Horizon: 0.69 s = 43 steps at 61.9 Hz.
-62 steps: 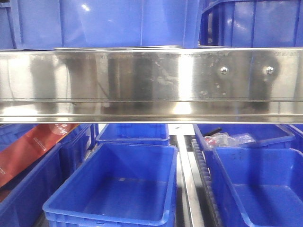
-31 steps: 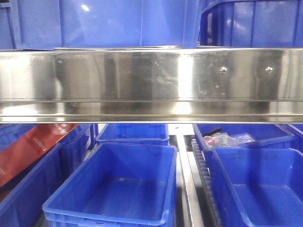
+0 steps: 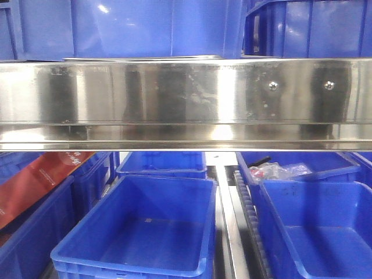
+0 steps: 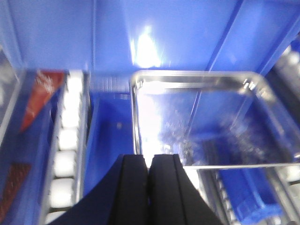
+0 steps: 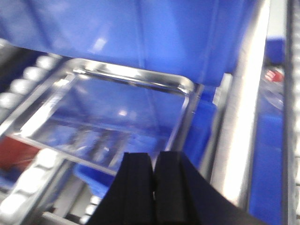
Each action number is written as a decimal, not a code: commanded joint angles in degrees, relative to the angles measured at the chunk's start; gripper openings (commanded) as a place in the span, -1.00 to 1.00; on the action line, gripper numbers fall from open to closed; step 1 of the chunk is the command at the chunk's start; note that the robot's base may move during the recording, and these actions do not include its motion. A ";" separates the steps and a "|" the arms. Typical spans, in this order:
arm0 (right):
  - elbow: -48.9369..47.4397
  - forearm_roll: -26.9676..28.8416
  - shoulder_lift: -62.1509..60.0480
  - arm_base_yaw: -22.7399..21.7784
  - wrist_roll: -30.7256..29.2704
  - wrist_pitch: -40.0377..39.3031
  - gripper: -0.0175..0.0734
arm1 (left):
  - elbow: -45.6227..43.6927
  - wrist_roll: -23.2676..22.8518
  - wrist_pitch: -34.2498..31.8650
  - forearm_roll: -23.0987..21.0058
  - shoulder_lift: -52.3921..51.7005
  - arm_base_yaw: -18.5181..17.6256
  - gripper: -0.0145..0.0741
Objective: Stack silver trays without gaps
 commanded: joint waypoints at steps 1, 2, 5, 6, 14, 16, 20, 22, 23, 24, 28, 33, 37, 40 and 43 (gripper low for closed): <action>-3.23 -6.07 3.23 1.56 6.16 0.75 -0.72 | -0.53 -0.53 -3.43 0.12 1.09 -0.28 -0.71; -3.83 -6.22 4.00 1.68 6.67 0.95 -0.72 | -0.53 -0.53 -3.96 0.12 1.38 -0.28 -0.71; -4.99 -6.22 5.59 1.90 6.68 1.87 -0.72 | -0.79 -0.53 -5.44 -0.13 1.95 -0.28 -0.71; -5.54 -6.22 6.09 1.90 6.68 2.20 -0.72 | -1.16 -0.53 -5.59 -0.13 2.14 -0.28 -0.71; -6.92 -6.22 9.69 1.90 6.68 3.34 -0.72 | -3.77 -0.53 -5.45 -0.13 4.86 -0.28 -0.49; -7.15 -6.11 10.22 1.90 6.68 3.23 -0.72 | -4.63 -0.53 -5.45 0.09 5.79 -0.28 -0.38; -7.96 -5.99 11.41 1.90 6.68 3.23 -0.71 | -6.46 -0.53 -5.23 0.31 7.53 -0.28 -0.18; -8.40 -5.99 12.03 1.90 6.68 3.37 -0.69 | -7.66 -0.53 -4.79 0.31 8.78 -0.17 -0.10; -8.58 -5.99 12.32 1.90 6.68 3.48 -0.66 | -8.16 -0.53 -4.54 0.31 9.30 -0.17 -0.07; -8.81 -5.99 12.45 1.90 6.68 3.49 -0.61 | -8.65 -0.53 -4.25 0.31 10.10 -0.04 -0.05; -10.17 -5.99 13.66 1.90 6.68 3.77 -0.36 | -10.98 -0.53 -2.77 -0.06 12.31 0.50 0.01; -11.98 -5.87 15.53 1.71 8.08 4.74 -0.07 | -13.82 -0.53 -1.01 -1.09 15.65 1.55 0.01; -13.82 -5.77 16.97 1.42 8.64 6.14 0.01 | -16.15 -0.53 0.72 -1.47 17.70 2.70 0.01; -15.07 -5.77 18.26 1.17 8.64 7.07 -0.01 | -18.14 -0.53 2.63 -1.84 19.50 3.51 0.01; -16.57 -5.77 19.50 1.04 8.64 7.77 -0.03 | -19.84 -0.53 4.42 -1.84 21.16 4.13 0.01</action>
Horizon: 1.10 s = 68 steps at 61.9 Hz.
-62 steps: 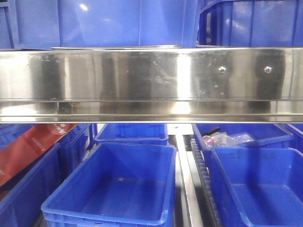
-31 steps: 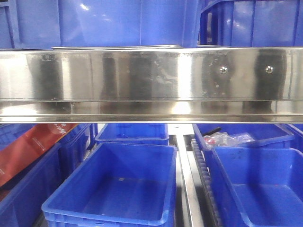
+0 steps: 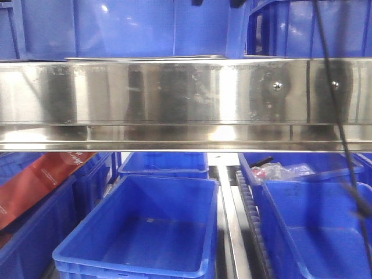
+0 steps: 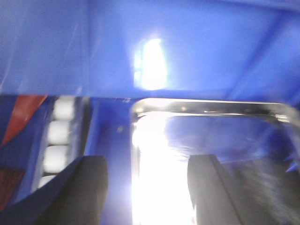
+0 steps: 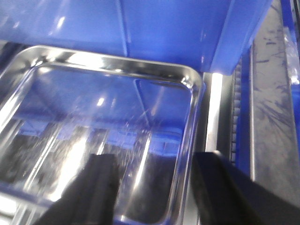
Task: Stack silver trays without gaps
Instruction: 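Reach both grippers up and close them on opposite tray edges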
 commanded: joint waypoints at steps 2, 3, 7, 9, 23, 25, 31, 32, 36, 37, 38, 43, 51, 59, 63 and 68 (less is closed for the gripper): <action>-3.33 -0.88 2.54 -0.62 0.40 1.54 -0.03 | -3.92 -0.30 3.44 -0.65 3.29 1.46 0.01; -3.72 -0.88 2.89 -0.63 0.40 1.69 -0.03 | -4.51 -0.13 4.09 -0.82 3.93 1.60 0.01; -5.56 -1.05 4.31 -0.75 0.40 2.89 -0.03 | -6.01 0.28 5.84 -0.82 5.51 1.61 0.01; -6.13 -1.31 4.90 -0.98 0.40 3.28 -0.03 | -6.39 0.28 6.30 -0.91 6.13 1.61 0.01; -7.15 -1.23 7.87 -3.05 0.40 7.61 -0.03 | -6.78 7.69 5.96 -10.16 8.85 1.36 0.01; -7.15 -0.71 8.32 -3.35 0.40 7.85 -0.03 | -6.78 7.69 5.83 -10.16 9.34 1.36 0.01; -7.15 1.71 9.02 -4.01 0.29 7.60 -0.03 | -6.78 7.69 5.83 -10.01 10.37 1.36 0.01; -7.15 1.82 9.08 -4.00 0.29 7.45 -0.03 | -6.78 7.79 5.83 -10.01 10.58 1.36 0.01; -7.15 1.82 9.36 -4.00 0.29 6.31 -0.03 | -6.78 7.77 5.83 -10.01 10.95 1.36 0.01; -7.15 1.82 9.36 -4.00 0.29 6.02 -0.03 | -6.78 7.77 5.69 -10.01 11.14 1.36 0.01; -7.15 1.82 9.49 -4.00 0.29 5.74 -0.03 | -6.78 7.77 5.67 -10.01 11.27 1.36 0.01; -7.15 1.92 9.76 -4.00 0.29 5.06 -0.03 | -6.78 7.77 4.94 -9.29 12.01 1.36 0.01; -7.15 1.92 10.65 -4.00 0.29 5.05 -0.03 | -6.78 7.77 3.76 -8.46 13.14 1.36 0.01; -7.15 1.92 12.16 -4.12 0.29 5.53 -0.03 | -6.78 7.77 2.82 -8.46 14.31 1.36 0.01; -7.15 1.92 12.95 -4.12 0.29 6.03 -0.03 | -6.78 7.77 2.69 -8.46 14.94 1.36 0.01; -7.15 1.92 13.61 -4.12 0.29 6.19 -0.03 | -6.78 7.77 2.95 -8.46 15.68 1.36 0.01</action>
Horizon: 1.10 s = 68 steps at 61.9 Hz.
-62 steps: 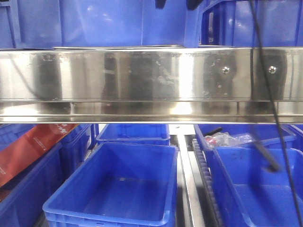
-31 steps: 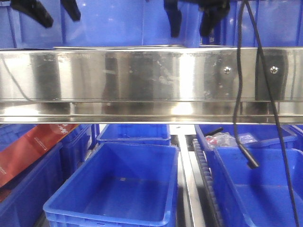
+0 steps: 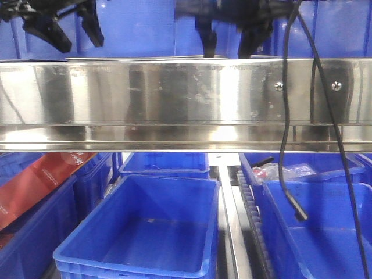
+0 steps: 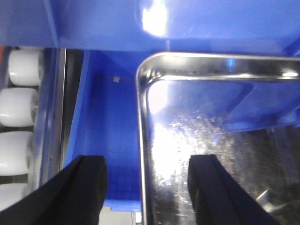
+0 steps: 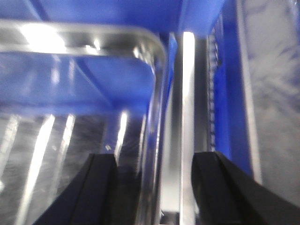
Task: Stack silver trays without gaps
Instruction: 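Reach both grippers up and close them on opposite tray edges, then lift the silver tray with both grippers and pull it back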
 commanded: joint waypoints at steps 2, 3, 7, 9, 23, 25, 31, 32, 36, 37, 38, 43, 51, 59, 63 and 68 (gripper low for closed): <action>-0.51 -0.42 0.54 -0.26 -0.12 0.12 -0.03 | -0.45 0.07 -0.51 0.12 0.84 -0.13 0.01; -0.51 -0.42 0.54 -0.26 -0.12 0.12 -0.03 | -0.45 0.07 -0.51 0.12 0.84 -0.13 0.01; -0.51 -0.42 0.66 -0.26 -0.12 -0.30 -0.03 | -0.45 0.07 -0.51 0.12 0.95 -0.13 0.01; -0.51 -0.42 0.66 -0.26 -0.12 -0.59 -0.03 | -0.45 0.07 -0.51 0.12 1.07 -0.13 0.01; -0.51 -0.91 0.66 -0.76 -0.12 -0.99 -0.03 | -0.45 0.07 -0.52 0.12 3.12 -0.13 0.01; -0.51 -0.90 0.66 -0.95 -0.12 -0.99 -0.03 | -0.45 0.07 -0.52 0.12 3.43 -0.13 0.01; -0.51 -0.90 0.66 -1.08 -0.12 -0.72 -0.03 | -0.45 0.07 -0.21 0.12 3.83 -0.13 0.00; -0.51 -0.90 0.66 -1.08 -0.12 -0.72 -0.03 | -0.45 0.07 -0.21 0.12 3.83 -0.13 -0.01; -0.51 -0.90 0.66 -1.19 -0.12 -0.72 -0.04 | -0.45 0.07 -0.21 0.12 3.83 -0.13 -0.07; -0.51 -0.90 0.66 -1.19 -0.12 -0.72 -0.07 | -0.45 0.07 -0.21 0.12 3.83 -0.13 -0.10; -0.51 -0.90 0.66 -1.22 -0.12 -0.72 -0.08 | -0.45 0.07 -0.21 0.12 3.83 -0.13 -0.15; -0.51 -0.90 0.66 -1.22 -0.12 -0.72 -0.22 | -0.58 0.07 -0.21 0.12 3.83 -0.13 -0.38; -0.51 -0.90 0.66 -1.22 -0.12 -0.83 -0.54 | -1.10 0.07 0.15 0.12 3.83 -0.13 -0.74; -0.51 -1.05 0.66 -1.22 -0.12 -0.93 -0.78 | -1.59 0.07 0.20 0.12 3.83 -0.13 -0.69; -0.51 -1.05 0.66 -1.22 -0.12 -0.93 -0.76 | -2.09 0.07 0.59 0.12 3.83 -0.13 -0.69; -0.51 -1.20 0.66 -1.22 -0.12 -0.80 -0.76 | -2.79 0.07 0.87 0.12 3.83 -0.13 -0.69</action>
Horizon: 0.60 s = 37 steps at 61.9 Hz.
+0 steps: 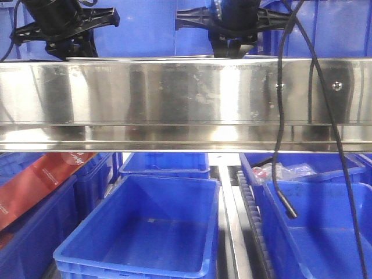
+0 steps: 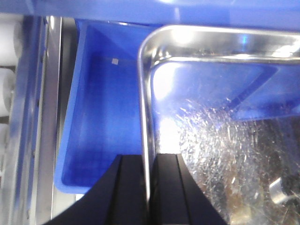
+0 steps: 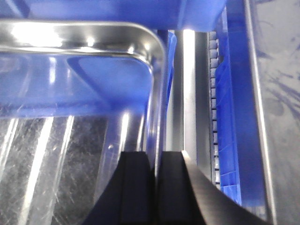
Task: Stack silver trays without gaps
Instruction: 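Lift the silver tray with both grippers and pull it back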
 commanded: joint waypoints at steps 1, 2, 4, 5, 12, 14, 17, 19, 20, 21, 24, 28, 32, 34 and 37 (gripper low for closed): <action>-0.16 -1.76 -0.21 -0.36 -0.70 0.70 -0.76 | -1.42 0.07 -0.10 0.54 -0.15 -0.13 -0.69; -0.16 -1.90 -0.21 -0.36 -0.70 0.71 -0.76 | -1.64 0.07 0.14 0.54 -0.15 -0.13 -0.69; -0.16 -2.02 -0.21 -0.36 -0.70 1.00 -0.76 | -1.96 0.07 0.61 0.38 -0.15 -0.13 -0.69; -0.16 -2.02 -0.21 -0.36 -0.70 1.00 -0.76 | -2.33 0.07 0.87 0.38 -0.15 -0.13 -0.69; -0.16 -2.24 -0.66 -0.25 -0.70 1.72 -0.76 | -3.62 0.07 1.84 0.38 -0.41 -0.27 -0.69; -0.16 -2.78 -0.79 0.00 -0.70 1.85 -0.76 | -3.86 0.07 2.14 0.38 -0.67 -0.27 -0.70; -0.16 -4.06 -1.55 0.35 -0.70 2.00 -0.76 | -3.87 0.07 2.39 0.38 -1.06 -0.36 -0.71; -0.16 -4.89 -2.03 0.67 -0.70 2.08 -0.76 | -3.87 0.07 2.82 0.38 -1.54 -0.36 -0.71; -0.16 -5.24 -2.25 1.00 -0.70 2.23 -0.76 | -3.87 0.07 2.92 0.38 -1.70 -0.49 -0.71; -0.16 -5.37 -2.51 1.15 -0.70 2.22 -0.76 | -3.87 0.07 3.01 0.38 -1.82 -0.49 -0.71; -0.16 -5.74 -3.20 1.44 -0.70 2.22 -0.76 | -3.87 0.07 3.33 0.38 -2.32 -0.74 -0.71; -0.16 -5.74 -4.18 2.08 -0.70 2.33 -0.76 | -3.87 0.07 3.93 0.38 -3.21 -1.16 -0.71; -0.16 -5.85 -5.18 2.76 -0.59 2.43 -0.76 | -3.87 0.07 4.01 0.60 -4.33 -1.74 -0.71; -0.16 -5.98 -5.61 3.07 -0.59 2.43 -0.76 | -3.87 -0.04 4.01 0.73 -4.91 -2.06 -0.71; -0.16 -6.36 -6.40 3.37 -0.59 2.58 -0.76 | -3.87 -0.15 3.89 1.06 -5.88 -2.66 -0.71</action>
